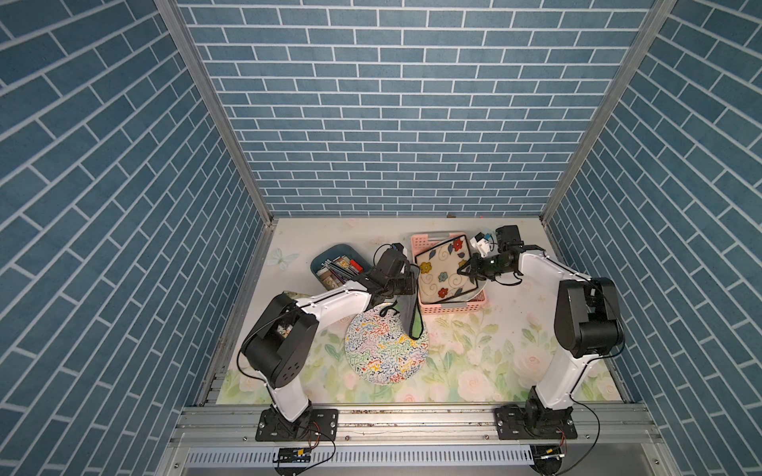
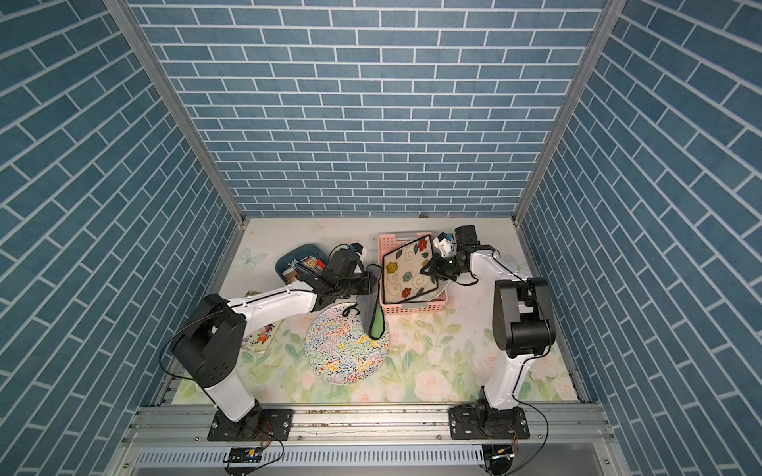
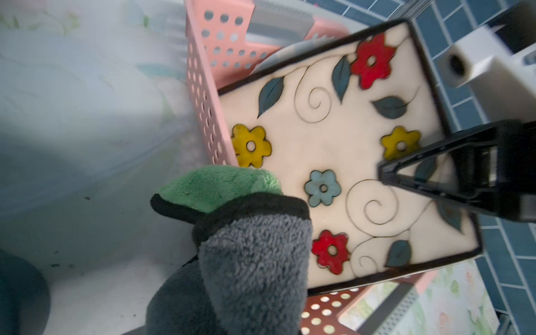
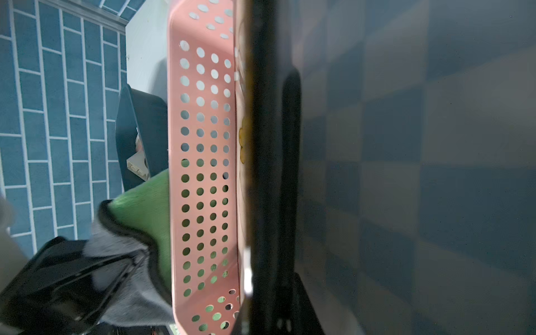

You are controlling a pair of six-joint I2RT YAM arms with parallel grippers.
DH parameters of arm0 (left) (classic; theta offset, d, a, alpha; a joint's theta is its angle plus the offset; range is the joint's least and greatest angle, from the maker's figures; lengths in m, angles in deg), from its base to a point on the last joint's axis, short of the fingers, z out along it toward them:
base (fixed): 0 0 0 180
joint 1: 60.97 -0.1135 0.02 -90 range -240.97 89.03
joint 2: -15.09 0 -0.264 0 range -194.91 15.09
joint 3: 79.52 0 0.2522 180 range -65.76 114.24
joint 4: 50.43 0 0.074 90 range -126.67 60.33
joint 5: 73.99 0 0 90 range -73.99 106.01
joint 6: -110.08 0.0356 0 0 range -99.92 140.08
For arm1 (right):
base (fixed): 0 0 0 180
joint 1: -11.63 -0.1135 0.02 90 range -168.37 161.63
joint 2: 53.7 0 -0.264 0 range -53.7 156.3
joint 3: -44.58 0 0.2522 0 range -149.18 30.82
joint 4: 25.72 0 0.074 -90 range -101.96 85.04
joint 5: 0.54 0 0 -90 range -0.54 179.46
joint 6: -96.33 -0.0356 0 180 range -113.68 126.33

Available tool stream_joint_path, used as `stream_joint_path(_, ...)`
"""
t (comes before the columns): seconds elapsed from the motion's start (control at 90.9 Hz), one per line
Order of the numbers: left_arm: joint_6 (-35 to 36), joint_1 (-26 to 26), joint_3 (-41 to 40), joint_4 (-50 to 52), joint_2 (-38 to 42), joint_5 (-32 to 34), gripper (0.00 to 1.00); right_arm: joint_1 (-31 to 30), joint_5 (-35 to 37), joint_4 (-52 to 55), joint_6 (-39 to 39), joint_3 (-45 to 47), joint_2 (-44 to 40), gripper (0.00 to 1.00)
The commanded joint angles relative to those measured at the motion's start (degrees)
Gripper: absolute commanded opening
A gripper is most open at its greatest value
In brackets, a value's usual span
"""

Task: Wipe the wet plate dry
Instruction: Pick up the plate from the bin.

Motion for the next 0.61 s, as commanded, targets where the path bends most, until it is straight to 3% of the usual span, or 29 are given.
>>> stream_joint_path(0.0,1.2,0.5,4.0,1.5,7.5,1.1,0.00,-0.6,0.3,-7.9,-4.2,-0.2,-9.2,0.00)
stream_joint_path(0.132,1.3,0.7,8.4,2.4,13.3,2.0,0.00,-0.6,0.4,-14.5,-9.9,0.7,-18.1,0.00)
stream_joint_path(0.22,1.3,1.1,11.5,2.2,14.1,3.2,0.00,-1.2,-1.0,-22.1,-17.7,4.8,-24.1,0.00)
stream_joint_path(0.385,0.0,1.8,15.2,3.8,9.7,6.7,0.00,-3.9,-1.3,-42.8,-35.8,15.6,-34.8,0.00)
stream_joint_path(0.594,0.2,7.4,15.8,1.5,2.9,5.1,0.00,-7.4,5.1,-58.1,-48.2,20.1,-40.7,0.00)
